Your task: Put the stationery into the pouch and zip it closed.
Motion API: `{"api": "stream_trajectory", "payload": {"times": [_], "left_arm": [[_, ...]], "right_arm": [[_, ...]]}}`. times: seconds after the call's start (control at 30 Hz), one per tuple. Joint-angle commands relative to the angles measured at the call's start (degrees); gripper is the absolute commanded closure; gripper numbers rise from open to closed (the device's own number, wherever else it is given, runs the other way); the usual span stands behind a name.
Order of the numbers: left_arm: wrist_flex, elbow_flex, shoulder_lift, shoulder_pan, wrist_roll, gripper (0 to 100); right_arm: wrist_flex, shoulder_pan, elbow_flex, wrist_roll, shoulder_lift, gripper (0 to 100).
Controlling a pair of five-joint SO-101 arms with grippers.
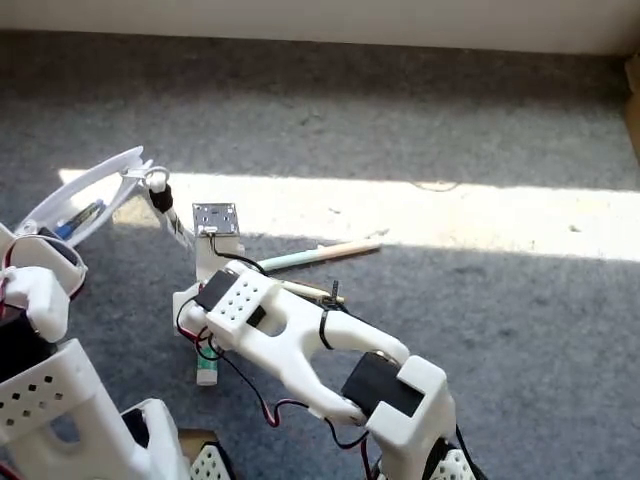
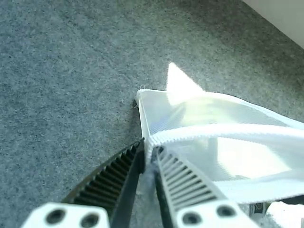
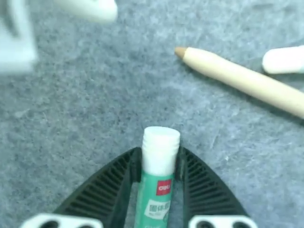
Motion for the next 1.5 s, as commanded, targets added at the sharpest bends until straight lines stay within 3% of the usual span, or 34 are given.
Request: {"api": "stream_trajectory", "payload": {"times": [0.0,0.93,1.07,1.47], "left_arm": [[-1.3,-0.6,-1.3,-0.5,0.7,99],[-1.3,-0.5,-1.3,-0.5,0.7,99],[-1.3,-0.5,-1.3,-0.5,0.6,99],[-1.3,-0.5,-1.3,-0.5,0.5,99]], "right_arm": [[0.8,0.6,-2.6,-0.1,-0.5,88.2],[5.8,1.7,-2.2,1.9,0.0,88.3],[10.2,3.6,-3.4,1.9,1.9,88.3],[30.5,3.8,-28.5,1.7,18.3,88.7]]}}
